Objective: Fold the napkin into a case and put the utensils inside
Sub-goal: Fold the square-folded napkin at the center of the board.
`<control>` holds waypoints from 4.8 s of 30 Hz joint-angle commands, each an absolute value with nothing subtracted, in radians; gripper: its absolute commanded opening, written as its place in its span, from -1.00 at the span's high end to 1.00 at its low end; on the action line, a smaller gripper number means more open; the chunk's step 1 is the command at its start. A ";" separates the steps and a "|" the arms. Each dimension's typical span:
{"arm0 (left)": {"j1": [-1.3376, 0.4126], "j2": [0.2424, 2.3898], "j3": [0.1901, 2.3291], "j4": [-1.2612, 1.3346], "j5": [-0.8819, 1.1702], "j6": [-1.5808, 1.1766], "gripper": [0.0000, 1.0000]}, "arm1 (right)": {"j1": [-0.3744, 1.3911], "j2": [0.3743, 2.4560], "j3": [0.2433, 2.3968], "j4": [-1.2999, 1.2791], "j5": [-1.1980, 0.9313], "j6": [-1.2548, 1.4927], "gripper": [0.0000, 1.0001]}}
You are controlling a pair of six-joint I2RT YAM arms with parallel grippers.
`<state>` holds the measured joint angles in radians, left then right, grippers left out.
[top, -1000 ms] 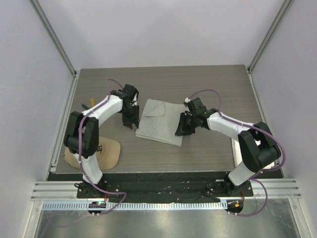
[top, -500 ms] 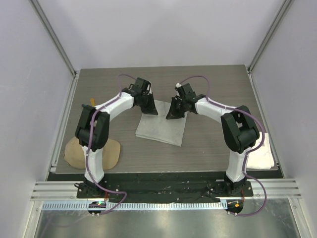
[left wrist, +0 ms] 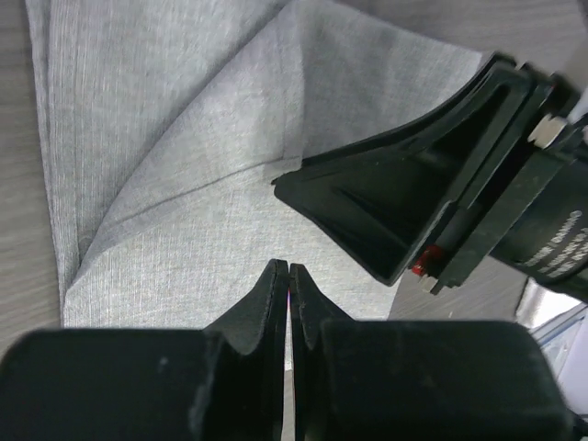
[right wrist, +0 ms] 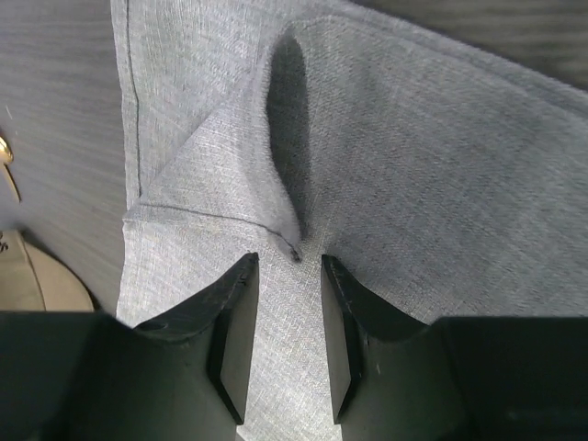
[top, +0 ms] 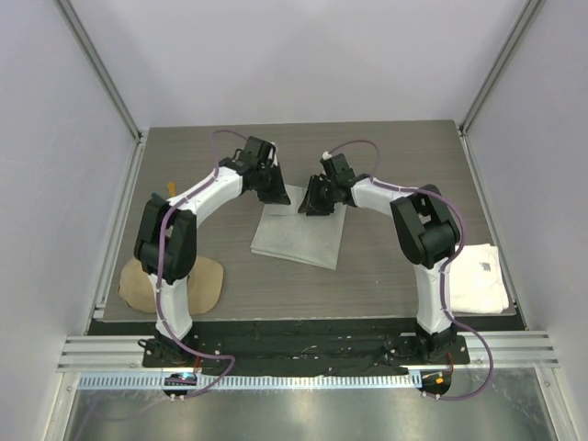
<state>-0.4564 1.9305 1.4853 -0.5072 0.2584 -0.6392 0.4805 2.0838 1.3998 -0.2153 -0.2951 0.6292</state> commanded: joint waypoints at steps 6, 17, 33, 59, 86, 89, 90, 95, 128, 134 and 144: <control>-0.394 2.008 1.640 -0.512 0.337 -0.635 0.87 | 0.477 2.128 1.447 -0.109 -0.314 0.686 0.36; -0.370 2.002 1.621 -0.508 0.336 -0.635 0.86 | 0.474 2.138 1.499 -0.138 -0.318 0.690 0.88; -0.360 1.913 1.510 -0.480 0.459 -0.721 0.82 | 0.469 1.701 1.030 -0.198 -0.422 0.848 0.98; -0.371 1.828 1.377 -0.480 0.480 -0.696 0.82 | 0.410 1.534 0.764 -0.241 -0.417 0.741 0.98; -0.373 1.796 1.359 -0.548 0.420 -0.650 0.81 | 0.429 1.582 0.778 -0.178 -0.437 0.776 0.97; -0.373 1.790 1.361 -0.554 0.433 -0.650 0.81 | 0.431 1.574 0.770 -0.181 -0.431 0.776 0.98; -0.374 1.790 1.362 -0.555 0.437 -0.649 0.81 | 0.430 1.569 0.767 -0.183 -0.431 0.776 0.98; -0.382 1.783 1.359 -0.571 0.433 -0.643 0.81 | 0.430 1.562 0.755 -0.201 -0.420 0.765 0.98; -0.451 1.780 1.244 -0.560 0.342 -0.670 0.97 | 0.430 1.563 0.707 -0.178 -0.402 0.772 0.98; -0.451 1.706 1.160 -0.528 0.259 -0.678 1.00 | 0.431 1.566 0.700 -0.163 -0.413 0.772 0.98; -0.451 1.568 1.040 -0.463 0.224 -0.687 1.00 | 0.431 1.594 0.733 -0.147 -0.433 0.775 0.98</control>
<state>-0.4534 1.6096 1.0687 -0.5255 0.2440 -0.6754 0.4244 1.5803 0.7067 -0.1787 -0.4149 0.7670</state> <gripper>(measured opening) 0.014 0.026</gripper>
